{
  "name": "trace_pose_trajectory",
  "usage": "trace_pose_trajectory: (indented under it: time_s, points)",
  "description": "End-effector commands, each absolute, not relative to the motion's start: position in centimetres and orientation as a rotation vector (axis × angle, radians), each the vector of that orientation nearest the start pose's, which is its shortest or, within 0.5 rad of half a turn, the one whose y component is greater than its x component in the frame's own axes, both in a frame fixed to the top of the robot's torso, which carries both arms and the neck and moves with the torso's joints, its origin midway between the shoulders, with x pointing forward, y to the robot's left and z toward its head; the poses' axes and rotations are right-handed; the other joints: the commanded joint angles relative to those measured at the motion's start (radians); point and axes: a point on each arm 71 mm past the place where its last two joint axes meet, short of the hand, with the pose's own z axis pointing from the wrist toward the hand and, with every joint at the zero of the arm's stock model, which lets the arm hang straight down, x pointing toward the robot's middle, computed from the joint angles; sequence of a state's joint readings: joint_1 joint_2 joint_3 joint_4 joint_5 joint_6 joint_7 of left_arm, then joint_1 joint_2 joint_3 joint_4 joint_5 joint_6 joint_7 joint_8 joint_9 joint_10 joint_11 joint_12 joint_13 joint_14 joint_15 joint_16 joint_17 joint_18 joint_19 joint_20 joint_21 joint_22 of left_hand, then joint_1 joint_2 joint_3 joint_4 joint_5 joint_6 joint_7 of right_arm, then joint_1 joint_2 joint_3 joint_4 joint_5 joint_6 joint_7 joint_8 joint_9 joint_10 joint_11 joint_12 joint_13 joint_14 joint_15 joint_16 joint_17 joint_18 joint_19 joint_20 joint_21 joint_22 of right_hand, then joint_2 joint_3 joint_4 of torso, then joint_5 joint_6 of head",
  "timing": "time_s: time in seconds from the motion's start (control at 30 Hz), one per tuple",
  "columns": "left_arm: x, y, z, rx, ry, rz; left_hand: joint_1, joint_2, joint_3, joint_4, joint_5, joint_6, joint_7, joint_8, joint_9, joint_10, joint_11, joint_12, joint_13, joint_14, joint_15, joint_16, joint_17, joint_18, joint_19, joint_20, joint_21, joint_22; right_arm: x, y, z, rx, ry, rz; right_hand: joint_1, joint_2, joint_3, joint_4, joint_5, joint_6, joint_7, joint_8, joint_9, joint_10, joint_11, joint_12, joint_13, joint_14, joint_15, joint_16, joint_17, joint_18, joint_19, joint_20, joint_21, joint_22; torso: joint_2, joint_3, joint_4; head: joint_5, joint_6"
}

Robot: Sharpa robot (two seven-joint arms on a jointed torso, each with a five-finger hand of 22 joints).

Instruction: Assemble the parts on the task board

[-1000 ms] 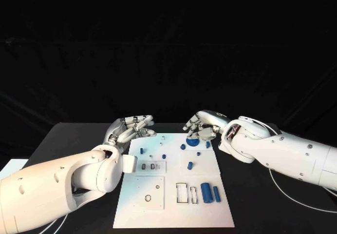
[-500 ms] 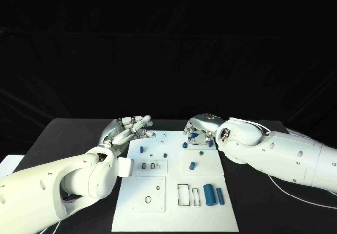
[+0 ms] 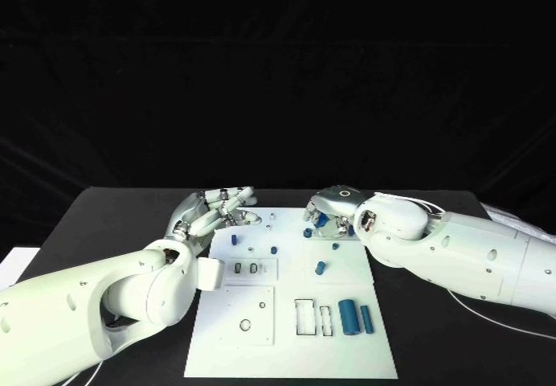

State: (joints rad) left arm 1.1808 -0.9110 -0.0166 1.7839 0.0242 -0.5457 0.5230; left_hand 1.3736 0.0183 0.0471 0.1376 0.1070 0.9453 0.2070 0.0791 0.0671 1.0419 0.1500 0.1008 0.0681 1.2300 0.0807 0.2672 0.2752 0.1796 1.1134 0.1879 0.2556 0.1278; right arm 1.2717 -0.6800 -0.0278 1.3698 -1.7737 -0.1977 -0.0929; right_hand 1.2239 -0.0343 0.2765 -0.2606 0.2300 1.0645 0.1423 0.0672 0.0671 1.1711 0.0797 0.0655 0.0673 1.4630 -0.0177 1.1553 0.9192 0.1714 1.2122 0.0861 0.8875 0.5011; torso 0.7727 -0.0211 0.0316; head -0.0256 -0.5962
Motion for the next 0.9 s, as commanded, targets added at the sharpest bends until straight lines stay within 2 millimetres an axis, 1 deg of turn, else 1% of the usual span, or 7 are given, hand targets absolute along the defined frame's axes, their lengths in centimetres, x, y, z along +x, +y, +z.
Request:
trace_pose_trajectory:
  time_s: [0.03, 0.13, 0.2, 0.43, 0.6, 0.67, 0.9]
  points:
    - [44.0, 18.0, -14.8, -1.067, 1.269, -1.612, 0.009, 0.003, -0.004, 0.000, 0.000, 0.004, 0.003, -0.004, -0.001, 0.004, 0.001, -0.005, -0.002, -0.007, 0.003, -0.002, 0.002, 0.001, 0.008, 0.001, -0.004, -0.001, 52.3, -15.5, -15.8, -0.555, 1.583, 0.423, -0.006, 0.004, 0.007, 0.000, -0.005, 0.002, -0.004, 0.002, 0.002, -0.004, 0.000, 0.001, 0.000, 0.025, 0.007, 0.007, 0.005, 0.007, -0.001, 0.000, 0.007, 0.007, 0.006, 0.0028, -0.0005, 0.000, -0.002]
    - [44.0, 18.0, -14.8, -1.067, 1.269, -1.612, 0.009, 0.003, -0.004, 0.000, 0.000, 0.004, 0.003, -0.004, -0.001, 0.004, 0.001, -0.005, -0.002, -0.007, 0.003, -0.002, 0.002, 0.001, 0.008, 0.001, -0.004, -0.001, 52.3, -15.4, -15.9, -0.556, 1.584, 0.423, -0.006, 0.006, 0.008, 0.002, -0.006, 0.004, -0.004, 0.003, 0.002, -0.004, -0.001, 0.001, 0.000, 0.025, 0.007, 0.010, 0.008, 0.006, -0.001, 0.000, 0.011, 0.011, 0.007, 0.0027, -0.0002, -0.001, -0.003]
    - [44.0, 18.0, -14.8, -1.067, 1.269, -1.612, 0.009, 0.003, -0.004, 0.000, 0.000, 0.004, 0.003, -0.004, -0.001, 0.004, 0.001, -0.005, -0.002, -0.007, 0.003, -0.002, 0.002, 0.001, 0.008, 0.001, -0.004, -0.001, 52.3, -15.3, -15.9, -0.559, 1.584, 0.427, -0.006, 0.007, 0.009, 0.003, -0.006, 0.007, -0.004, 0.003, 0.003, -0.003, -0.001, 0.002, 0.001, 0.025, 0.007, 0.012, 0.011, 0.006, -0.001, 0.000, 0.013, 0.013, 0.008, 0.0029, 0.0000, -0.001, -0.002]
    - [44.0, 18.0, -14.8, -1.068, 1.270, -1.612, 0.009, 0.004, -0.004, 0.000, 0.000, 0.004, 0.004, -0.005, -0.001, 0.004, 0.002, -0.006, -0.002, -0.008, 0.004, -0.003, 0.003, 0.001, 0.007, 0.002, -0.005, -0.002, 52.4, -15.0, -15.9, -0.564, 1.586, 0.436, -0.006, 0.016, 0.019, 0.012, -0.006, 0.021, -0.008, 0.007, 0.004, 0.005, -0.004, 0.006, 0.002, 0.027, 0.005, 0.033, 0.038, 0.003, 0.003, 0.000, 0.041, 0.044, 0.009, 0.0027, 0.0015, -0.001, -0.003]
    - [44.0, 18.0, -14.8, -1.068, 1.270, -1.611, 0.009, 0.004, -0.004, 0.000, 0.000, 0.004, 0.004, -0.005, -0.001, 0.004, 0.002, -0.006, -0.002, -0.008, 0.004, -0.003, 0.003, 0.001, 0.007, 0.002, -0.005, -0.002, 52.3, -14.7, -15.9, -0.565, 1.591, 0.451, -0.006, 0.019, 0.023, 0.016, -0.007, 0.026, -0.008, 0.008, 0.004, 0.009, -0.005, 0.007, 0.002, 0.028, 0.004, 0.043, 0.050, 0.002, 0.006, -0.001, 0.053, 0.057, 0.011, 0.0033, 0.0006, -0.001, -0.005]
    - [44.1, 18.0, -14.9, -1.068, 1.271, -1.610, 0.009, 0.005, -0.004, 0.000, 0.000, 0.004, 0.004, -0.005, -0.001, 0.003, 0.002, -0.007, -0.002, -0.009, 0.004, -0.003, 0.004, 0.001, 0.007, 0.002, -0.006, -0.002, 52.3, -14.5, -16.0, -0.567, 1.594, 0.455, -0.007, 0.020, 0.024, 0.018, -0.007, 0.027, -0.008, 0.007, 0.004, 0.010, -0.005, 0.007, 0.002, 0.029, 0.004, 0.045, 0.053, 0.001, 0.006, -0.001, 0.056, 0.061, 0.011, 0.0028, 0.0005, -0.001, -0.004]
    - [44.2, 18.0, -14.9, -1.070, 1.272, -1.607, 0.010, 0.005, -0.004, -0.001, 0.000, 0.004, 0.004, -0.005, -0.001, 0.003, 0.003, -0.007, -0.002, -0.010, 0.005, -0.004, 0.004, 0.001, 0.006, 0.002, -0.006, -0.002, 52.5, -14.5, -16.2, -0.568, 1.614, 0.452, -0.005, 0.025, 0.033, 0.022, -0.008, 0.034, -0.009, 0.008, 0.005, 0.015, -0.006, 0.007, 0.002, 0.033, 0.003, 0.066, 0.081, -0.003, 0.015, -0.001, 0.082, 0.093, 0.012, 0.0036, 0.0015, -0.002, -0.010]
